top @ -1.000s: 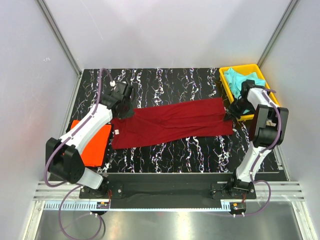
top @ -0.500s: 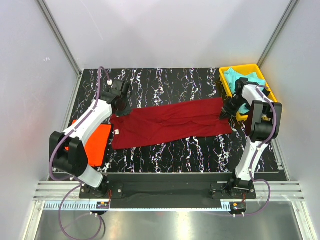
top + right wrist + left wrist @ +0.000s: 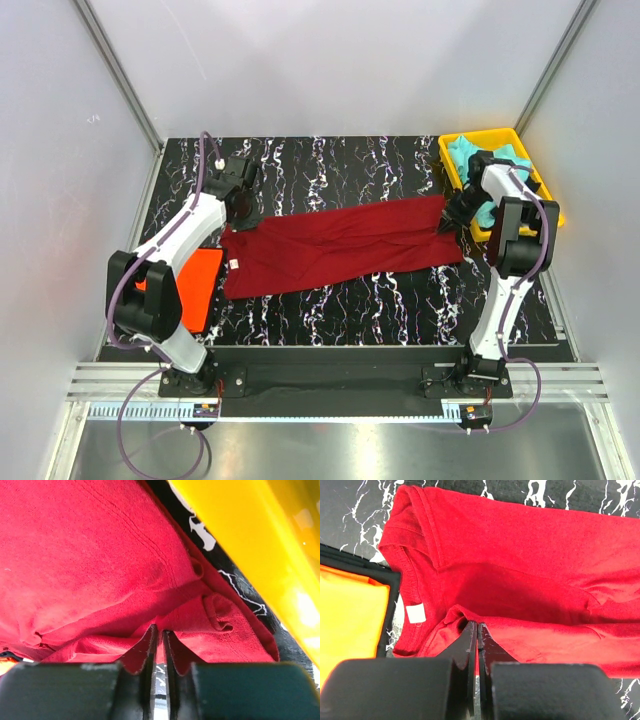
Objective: Fold and stack the t-shirts
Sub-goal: Fold the tshirt
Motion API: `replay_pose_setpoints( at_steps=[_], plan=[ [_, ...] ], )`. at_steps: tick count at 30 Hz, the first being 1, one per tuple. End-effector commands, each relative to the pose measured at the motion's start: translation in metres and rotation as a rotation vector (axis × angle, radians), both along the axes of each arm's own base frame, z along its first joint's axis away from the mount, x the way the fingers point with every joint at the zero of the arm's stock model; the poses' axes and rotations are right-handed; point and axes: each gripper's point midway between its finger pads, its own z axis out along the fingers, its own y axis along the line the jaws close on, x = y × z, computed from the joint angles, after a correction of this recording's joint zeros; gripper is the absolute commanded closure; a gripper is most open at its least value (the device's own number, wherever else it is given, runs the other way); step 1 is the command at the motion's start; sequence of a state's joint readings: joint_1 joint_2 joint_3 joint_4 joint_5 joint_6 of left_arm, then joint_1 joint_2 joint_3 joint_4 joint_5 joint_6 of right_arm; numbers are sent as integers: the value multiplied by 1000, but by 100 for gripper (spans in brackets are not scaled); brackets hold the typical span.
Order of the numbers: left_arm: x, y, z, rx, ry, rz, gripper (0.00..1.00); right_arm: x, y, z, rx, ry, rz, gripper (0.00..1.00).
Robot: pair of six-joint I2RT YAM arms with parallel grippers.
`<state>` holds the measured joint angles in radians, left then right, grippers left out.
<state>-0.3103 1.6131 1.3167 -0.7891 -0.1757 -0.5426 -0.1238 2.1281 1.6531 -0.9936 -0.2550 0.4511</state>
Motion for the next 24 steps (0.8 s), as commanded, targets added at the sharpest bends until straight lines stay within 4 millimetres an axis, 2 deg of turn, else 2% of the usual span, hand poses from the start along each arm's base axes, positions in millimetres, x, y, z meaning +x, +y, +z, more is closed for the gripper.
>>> replay_pose_setpoints(
  at_steps=[1, 3, 4, 5, 6, 7, 9, 10, 11, 12, 14, 15, 17, 18, 19, 20, 21, 22, 23, 24],
  plan=[
    [20, -1, 15, -6, -65, -12, 100, 10, 3, 6, -7, -23, 29, 82],
    [21, 2, 12, -1, -59, 0, 100, 16, 0, 8, -21, -41, 38, 78],
    [23, 3, 10, 8, -59, 6, 100, 18, -3, 8, -32, -45, 49, 70],
    [24, 6, 9, 16, -58, 17, 100, 21, -7, 10, -59, -51, 59, 66],
    [26, 7, 8, 21, -58, 18, 100, 30, -13, 21, -91, -82, 70, 64],
    [27, 9, 6, 29, -53, 20, 100, 26, -18, 30, -123, -82, 97, 56],
    [27, 11, 7, 39, -56, 21, 95, 19, -32, 41, -212, -90, 118, 48],
    [27, 13, 8, 49, -61, 12, 92, 15, -38, 59, -247, -128, 122, 45],
    [27, 13, 15, 49, -80, 5, 85, 10, -40, 65, -262, -138, 117, 43],
    [26, 14, 18, 54, -85, 2, 73, 1, -36, 71, -251, -157, 103, 42],
    [20, 17, 33, 50, -125, 3, 60, -14, -27, 64, -206, -140, 97, 40],
    [16, 18, 37, 45, -135, 6, 51, -18, -25, 62, -197, -138, 93, 40],
    [3, 20, 39, 37, -133, 9, 42, -25, -22, 62, -189, -148, 90, 40],
    [-4, 21, 51, 20, -163, 8, 40, -32, -21, 53, -176, -136, 89, 39],
    [-13, 17, 45, -3, -144, -6, 40, -34, -20, 55, -161, -151, 63, 38],
    [-20, 15, 48, -26, -149, -17, 41, -37, -18, 54, -110, -159, 34, 38],
    [-27, 11, 53, -60, -166, -26, 43, -47, -17, 44, -76, -134, 5, 38],
    [-39, 1, 41, -117, -129, -45, 49, -42, -18, 45, -56, -173, -30, 39],
    [-46, -5, 35, -151, -113, -55, 52, -50, -16, 38, -9, -164, -51, 39],
    [-53, -10, 26, -178, -89, -65, 55, -43, -18, 38, -8, -200, -60, 39]
  ],
)
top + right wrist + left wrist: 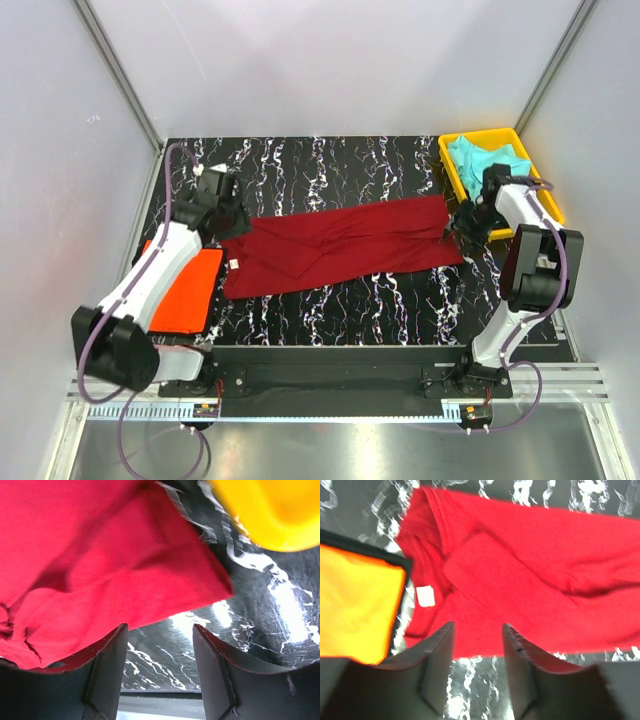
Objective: Fold and stack the t-shirts
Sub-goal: Fold the tshirt
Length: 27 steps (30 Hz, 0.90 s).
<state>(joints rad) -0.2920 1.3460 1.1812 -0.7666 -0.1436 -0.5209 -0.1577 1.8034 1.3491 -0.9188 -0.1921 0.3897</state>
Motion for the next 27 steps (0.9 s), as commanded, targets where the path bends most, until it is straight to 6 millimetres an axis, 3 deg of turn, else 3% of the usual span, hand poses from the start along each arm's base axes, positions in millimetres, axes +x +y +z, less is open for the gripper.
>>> replay_pose_setpoints(
  at_steps=[1, 2, 9, 15, 22, 27],
  plan=[
    [-25, -29, -19, -155, 51, -68, 60, 13, -1, 6, 81, -120, -81, 39],
    [-37, -27, -39, -153, 97, -63, 60, 15, -2, 6, 81, -136, -87, 39],
    [-52, -31, -86, -178, 187, -61, 67, -1, -20, -12, 127, -103, -219, 37],
    [-59, -23, -110, -133, 252, -34, 74, -10, -29, -22, 124, -72, -237, 38],
    [-80, -11, -137, -95, 332, 27, 75, -8, -31, -39, 126, -38, -232, 41],
    [-89, -3, -156, -50, 396, 60, 75, -8, -40, -49, 79, -23, -217, 50]
  ],
)
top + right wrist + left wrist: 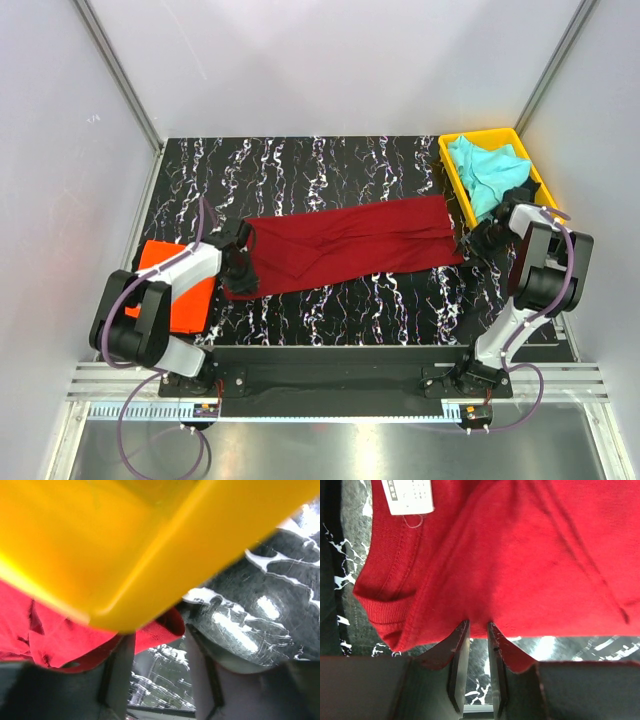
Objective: Fold and stack the t-shirts
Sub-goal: Fold the tshirt
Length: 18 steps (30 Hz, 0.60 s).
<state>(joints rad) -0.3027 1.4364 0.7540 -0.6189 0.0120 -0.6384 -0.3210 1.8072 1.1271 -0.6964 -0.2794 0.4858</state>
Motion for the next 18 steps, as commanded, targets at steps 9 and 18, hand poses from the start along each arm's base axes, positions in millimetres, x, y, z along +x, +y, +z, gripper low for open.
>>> replay_pose_setpoints(
  at_steps=[9, 18],
  plan=[
    [2, 14, -20, 95, 48, 43, 75, 3, -25, -9, -135, 13, 32, 99],
    [-4, 24, -23, 149, 74, 48, 75, -11, -60, 0, -330, 98, 27, 100]
  ],
)
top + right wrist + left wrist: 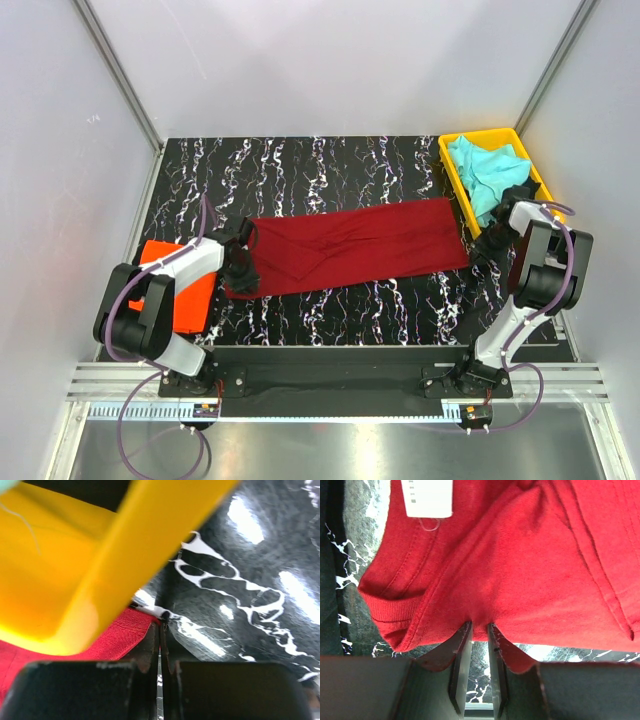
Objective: Fold and stack the t-shirts
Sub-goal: Fold the tshirt
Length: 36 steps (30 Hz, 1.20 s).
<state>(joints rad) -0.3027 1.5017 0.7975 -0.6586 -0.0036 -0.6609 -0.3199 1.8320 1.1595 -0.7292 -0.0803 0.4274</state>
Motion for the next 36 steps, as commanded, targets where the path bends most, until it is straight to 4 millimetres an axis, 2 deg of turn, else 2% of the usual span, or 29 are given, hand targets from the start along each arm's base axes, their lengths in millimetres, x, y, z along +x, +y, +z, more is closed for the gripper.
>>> replay_pose_setpoints(
  at_steps=[1, 5, 7, 9, 11, 15, 18, 19, 21, 22, 23, 24, 25, 26, 29, 30, 34, 35, 36],
  plan=[
    [-4, 22, -17, 123, 18, 17, 75, 1, -27, 11, -141, 14, 12, 100],
    [-1, 23, -11, 122, 1, 4, 75, 10, -26, 12, -118, 18, 34, 99],
    [2, 23, -6, 123, -16, -9, 75, 9, -23, 11, -101, 27, 38, 97],
    [6, 20, 5, 113, -42, -50, 74, 6, -20, 17, -96, 14, 35, 78],
    [11, 16, 21, 100, -106, -71, 74, 0, -18, 22, -94, 10, 41, 73],
    [18, -2, 52, 5, -204, -118, 71, -6, -15, 48, -112, -42, 39, 67],
    [21, -12, 65, -47, -249, -125, 70, 8, 16, 61, -21, -136, 84, 66],
    [24, -13, 67, -48, -260, -125, 70, 14, 43, 65, 26, -159, 144, 65],
    [25, -21, 63, -83, -244, -135, 70, 24, 76, 67, 96, -197, 196, 66],
    [26, -21, 61, -85, -236, -134, 71, 23, 115, 69, 191, -207, 273, 66],
    [26, -22, 57, -86, -224, -133, 70, 29, 134, 70, 241, -237, 281, 66],
    [27, -24, 53, -90, -210, -134, 71, 28, 159, 72, 317, -248, 324, 66],
    [27, -25, 50, -94, -204, -134, 71, 26, 176, 71, 338, -245, 358, 66],
    [28, -25, 47, -94, -206, -130, 71, 21, 203, 68, 357, -237, 423, 65],
    [29, -24, 37, -83, -191, -125, 71, 15, 233, 64, 426, -221, 496, 64],
    [30, -23, 34, -75, -187, -122, 71, 10, 239, 58, 466, -194, 503, 65],
    [25, -18, 21, -46, -155, -109, 71, -8, 234, 26, 461, -105, 504, 78],
    [25, -16, 21, -41, -158, -105, 71, -11, 231, 23, 447, -101, 515, 84],
    [21, -14, 17, -34, -149, -104, 71, -14, 228, 19, 429, -96, 513, 85]
  ],
)
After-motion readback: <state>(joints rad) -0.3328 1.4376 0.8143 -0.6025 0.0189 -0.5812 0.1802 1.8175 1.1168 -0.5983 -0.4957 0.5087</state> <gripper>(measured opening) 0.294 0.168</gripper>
